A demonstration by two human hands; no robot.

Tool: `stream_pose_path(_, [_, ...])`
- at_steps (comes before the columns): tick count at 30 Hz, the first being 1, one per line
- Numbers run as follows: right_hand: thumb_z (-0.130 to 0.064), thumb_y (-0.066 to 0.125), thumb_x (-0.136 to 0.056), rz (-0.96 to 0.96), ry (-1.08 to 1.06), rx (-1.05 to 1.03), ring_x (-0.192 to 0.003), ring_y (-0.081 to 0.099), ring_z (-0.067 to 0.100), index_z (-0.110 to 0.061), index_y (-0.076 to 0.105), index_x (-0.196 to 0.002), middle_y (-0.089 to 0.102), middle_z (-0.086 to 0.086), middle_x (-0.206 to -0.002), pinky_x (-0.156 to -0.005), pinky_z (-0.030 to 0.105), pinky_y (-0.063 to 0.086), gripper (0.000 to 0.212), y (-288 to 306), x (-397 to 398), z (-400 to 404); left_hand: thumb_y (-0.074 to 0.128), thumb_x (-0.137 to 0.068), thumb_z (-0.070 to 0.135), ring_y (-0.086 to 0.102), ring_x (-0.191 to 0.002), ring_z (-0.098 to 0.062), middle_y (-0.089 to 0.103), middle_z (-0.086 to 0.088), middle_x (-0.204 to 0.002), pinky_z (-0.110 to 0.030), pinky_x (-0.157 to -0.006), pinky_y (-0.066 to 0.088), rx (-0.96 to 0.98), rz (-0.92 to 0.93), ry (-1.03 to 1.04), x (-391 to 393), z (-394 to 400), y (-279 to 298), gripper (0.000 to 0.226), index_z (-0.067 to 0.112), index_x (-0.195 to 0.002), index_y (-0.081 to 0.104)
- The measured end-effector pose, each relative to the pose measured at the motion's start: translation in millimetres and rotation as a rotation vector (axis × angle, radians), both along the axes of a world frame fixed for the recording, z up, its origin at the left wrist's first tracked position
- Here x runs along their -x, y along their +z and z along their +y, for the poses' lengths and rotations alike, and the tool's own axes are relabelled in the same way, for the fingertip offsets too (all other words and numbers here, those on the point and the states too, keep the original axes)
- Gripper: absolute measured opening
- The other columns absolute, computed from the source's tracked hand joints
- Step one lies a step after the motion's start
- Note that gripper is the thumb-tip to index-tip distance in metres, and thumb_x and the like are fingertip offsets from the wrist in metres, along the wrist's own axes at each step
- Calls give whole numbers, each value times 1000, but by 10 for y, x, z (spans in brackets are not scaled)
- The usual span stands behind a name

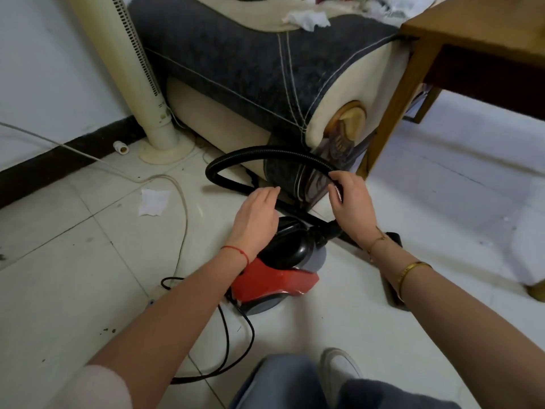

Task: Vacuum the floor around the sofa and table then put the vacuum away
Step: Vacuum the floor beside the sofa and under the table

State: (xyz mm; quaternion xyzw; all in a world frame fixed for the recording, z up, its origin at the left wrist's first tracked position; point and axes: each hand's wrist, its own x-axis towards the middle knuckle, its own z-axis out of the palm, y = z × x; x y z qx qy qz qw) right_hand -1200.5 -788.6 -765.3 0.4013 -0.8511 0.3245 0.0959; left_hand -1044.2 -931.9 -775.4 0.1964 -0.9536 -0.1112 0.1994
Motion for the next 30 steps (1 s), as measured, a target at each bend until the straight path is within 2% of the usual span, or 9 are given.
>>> stream_pose_path(4, [-20,48,-96,-26,-66,-10,-104,52,21,-13,54,-119,59,5,-111,-87,27,40,25,80,324,212,48,-92,9,41,-130,-17,48,-6,-138,-24,-112,25,64,28,-131,531,116,251,48,7,-139,45])
stream_pose_path(10, [-15,49,-95,-86,-118,-92,-112,51,24,-10,54,-123,59,9,-120,-95,31,40,29,-7,833,483,47,-94,16,37,-133,-16,45,-5,-141,-26,-115,25,115,-18,-261,1349,273,344,49,8,-142,42])
stream_pose_path(14, [-17,54,-93,-203,-81,-189,-117,50,25,-10,48,-130,55,10,-128,-100,33,39,38,-253,1129,604,47,-95,16,41,-131,-19,48,-7,-139,-27,-112,29,130,-96,-288,1900,346,242,47,7,-141,43])
stream_pose_path(19, [-25,61,-90,-354,0,-361,-122,47,25,-9,42,-135,51,11,-132,-102,33,38,51,-777,1435,673,47,-93,16,53,-115,-25,60,-11,-120,-33,-98,43,118,-238,-326,2365,473,-43,35,4,-125,58])
stream_pose_path(23, [-32,64,-88,-439,74,-484,-124,45,26,-10,40,-137,49,11,-135,-104,33,38,60,-1230,1564,656,45,-93,22,57,-98,-24,64,-10,-102,-36,-87,46,154,-343,-344,2502,486,-371,31,4,-109,65])
stream_pose_path(26, [-38,66,-85,-485,127,-567,-123,45,27,-9,39,-138,49,12,-135,-103,35,40,66,-1557,1580,595,46,-89,22,59,-89,-25,66,-9,-91,-39,-85,47,244,-344,-381,2550,472,-518,31,5,-100,69])
stream_pose_path(30, [-41,70,-80,-500,161,-668,-116,49,28,-9,42,-134,54,12,-126,-97,36,42,68,-1878,1580,429,33,-83,25,57,-79,-21,64,-4,-82,-36,-79,47,265,-310,-397,2573,455,-611,41,8,-91,70])
